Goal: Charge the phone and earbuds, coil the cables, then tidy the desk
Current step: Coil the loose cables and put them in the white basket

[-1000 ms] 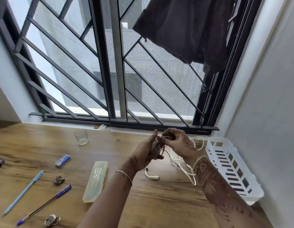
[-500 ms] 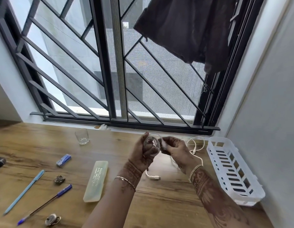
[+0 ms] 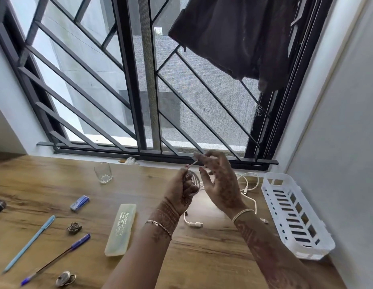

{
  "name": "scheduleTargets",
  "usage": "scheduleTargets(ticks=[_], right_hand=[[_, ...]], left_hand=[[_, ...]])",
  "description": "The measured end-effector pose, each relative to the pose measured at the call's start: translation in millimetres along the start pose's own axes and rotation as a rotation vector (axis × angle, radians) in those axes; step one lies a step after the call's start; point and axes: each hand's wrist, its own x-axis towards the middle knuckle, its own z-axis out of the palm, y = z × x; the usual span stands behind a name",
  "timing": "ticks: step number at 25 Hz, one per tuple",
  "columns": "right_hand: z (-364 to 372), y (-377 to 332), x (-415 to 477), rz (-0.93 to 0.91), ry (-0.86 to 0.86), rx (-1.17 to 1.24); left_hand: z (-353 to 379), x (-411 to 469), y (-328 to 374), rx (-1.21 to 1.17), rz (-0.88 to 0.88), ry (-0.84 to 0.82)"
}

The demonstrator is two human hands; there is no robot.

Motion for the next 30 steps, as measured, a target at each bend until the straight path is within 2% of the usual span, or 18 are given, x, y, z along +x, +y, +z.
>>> scheduleTargets(ticks=[2, 4, 7, 9, 12, 16, 18, 21, 25, 30], right_hand=[[0.0, -0.6, -0.6, -0.297, -0.037, -0.319], [0.8, -0.2, -1.5, -0.353, -0.059, -0.413], [3.5, 0.6, 0.1, -0.164, -0.099, -0.441], [4.5, 2.6, -0.9, -0.037, -0.17, -0.368], [5.3, 4.9, -0.9, 0.118, -0.247, -0.176], [5.9, 9.0, 2.3, 0.477, -0.292, 0.167], [4.1, 8.1, 1.0, 0.586, -0.307, 0.36], [1.2, 3.7, -1.4, 0.616, -0.377, 0.495], [-0.1, 5.9, 1.1, 0.637, -0.417, 0.395], [3.3, 5.8, 2.1, 0.58, -0.344, 0.352]], left_hand=[[2.0, 0.5, -2.8, 0.06, 0.009, 0.023], [5.0, -1.1, -3.9, 0.145, 0.021, 0.059], [7.2, -4.4, -2.5, 0.219, 0.029, 0.116], [9.1, -6.9, -0.8, 0.248, 0.005, 0.138], [13.8, -10.1, 0.7, 0.206, 0.008, 0.098], [13.6, -11.8, 2.5, 0.138, 0.007, 0.053], [13.9, -11.0, 5.3, 0.125, -0.005, 0.012], [14.4, -9.7, 8.5, 0.11, -0.014, -0.071], [10.6, -7.9, 8.6, 0.135, -0.045, -0.157], [9.5, -4.0, 9.1, 0.127, -0.069, -0.218]])
